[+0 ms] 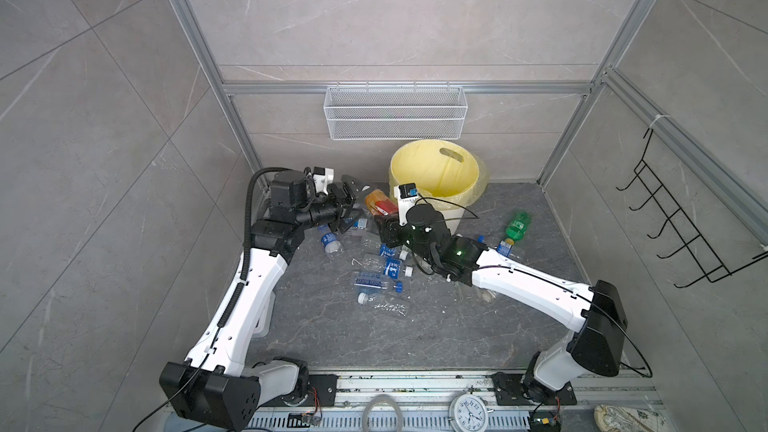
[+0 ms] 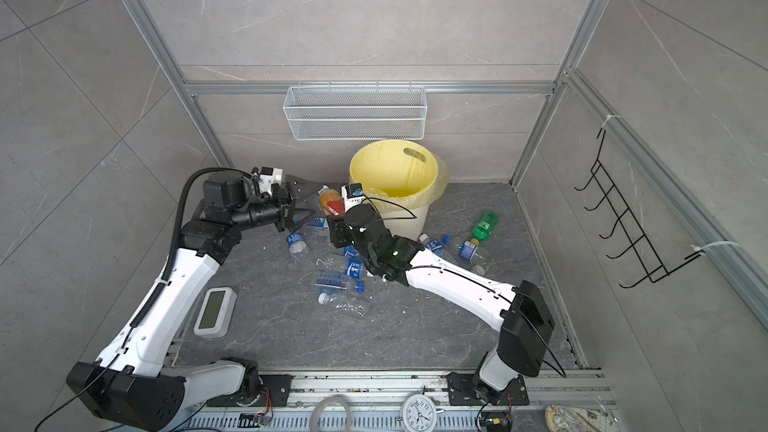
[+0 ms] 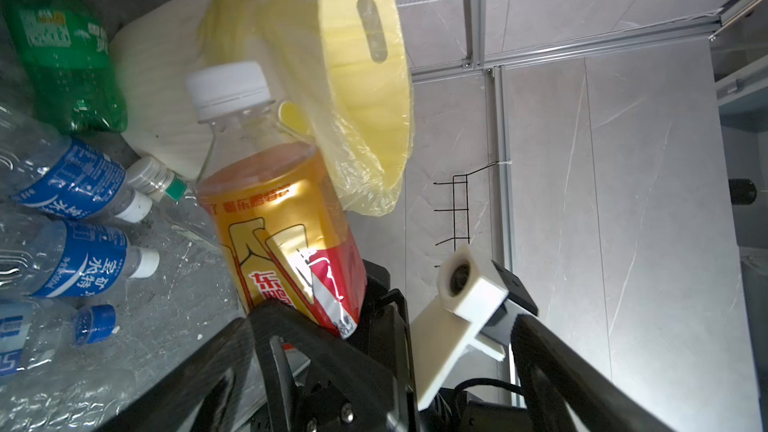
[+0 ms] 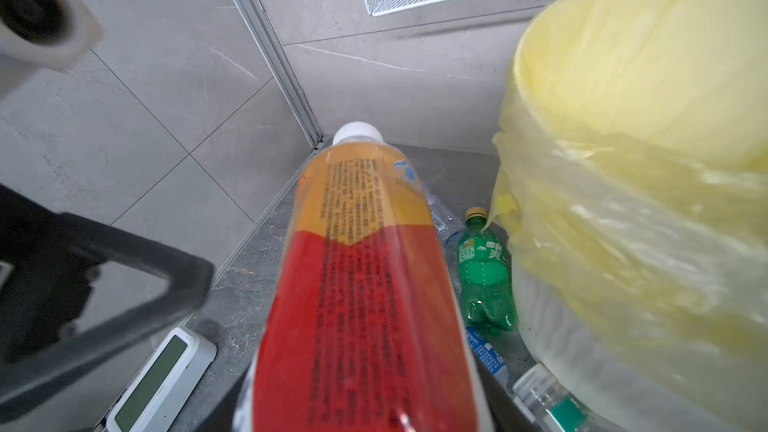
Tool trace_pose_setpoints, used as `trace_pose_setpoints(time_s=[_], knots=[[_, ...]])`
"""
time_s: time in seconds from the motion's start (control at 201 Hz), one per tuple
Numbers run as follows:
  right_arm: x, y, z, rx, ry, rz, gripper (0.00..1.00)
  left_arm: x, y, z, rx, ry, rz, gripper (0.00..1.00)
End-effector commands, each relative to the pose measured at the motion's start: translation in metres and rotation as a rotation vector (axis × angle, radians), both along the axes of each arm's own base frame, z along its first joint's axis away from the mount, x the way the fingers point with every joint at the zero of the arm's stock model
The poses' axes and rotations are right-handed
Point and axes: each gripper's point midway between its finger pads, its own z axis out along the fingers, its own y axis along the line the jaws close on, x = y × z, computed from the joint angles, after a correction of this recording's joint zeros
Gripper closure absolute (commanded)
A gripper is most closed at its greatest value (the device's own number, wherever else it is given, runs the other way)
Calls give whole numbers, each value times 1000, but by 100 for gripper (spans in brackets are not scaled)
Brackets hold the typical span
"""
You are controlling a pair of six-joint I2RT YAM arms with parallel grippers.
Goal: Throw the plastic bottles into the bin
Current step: 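Release the bottle over the bin with the right gripper while the left withdraws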
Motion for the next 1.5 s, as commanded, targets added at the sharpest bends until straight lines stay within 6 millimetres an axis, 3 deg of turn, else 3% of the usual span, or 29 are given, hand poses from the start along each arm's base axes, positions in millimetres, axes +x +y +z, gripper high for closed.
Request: trace_pose_setpoints(time_s=[0.0,0.154,0.324,0.503,0.757,0.876,0.946,1.001,1.07,1.14,1.195,1.245,1.309,1.394,1.499], knots=[[-3,-23,47,-6,-69,-34,57,-12,9,23,113,-153,10,0],[3,-46,75,-42,-96,-72,57,-18,3,28,239,-245,8,0],[17,-79,100,-82,-111,-140,57,-22,-25,23,349,-315,-49,0],[26,-127,135,-87,-137,-235,56,-22,-51,16,469,-409,-108,0],[13,-175,211,-81,-259,-322,56,-20,-81,11,765,-599,-128,0],[8,-180,233,-57,-299,-329,55,-16,-91,8,881,-650,-127,0],[13,-176,229,-63,-292,-324,55,-13,-90,8,902,-655,-107,0],[25,-170,214,-89,-266,-328,55,-12,-89,8,907,-657,-96,0],[48,-163,184,-114,-203,-326,54,-10,-85,8,919,-664,-74,0],[80,-160,142,-131,-101,-331,52,-9,-79,7,943,-671,-50,0],[101,-160,114,-134,-10,-325,44,-6,-70,5,975,-668,-15,0],[112,-164,97,-150,55,-336,27,-3,-61,2,1020,-656,22,0],[115,-163,96,-148,58,-337,14,0,-51,-2,1074,-646,45,0],[109,-164,110,-98,13,-323,1,0,-45,-7,1111,-637,50,0],[104,-164,114,-98,12,-316,1,2,-44,-13,1119,-629,56,0]])
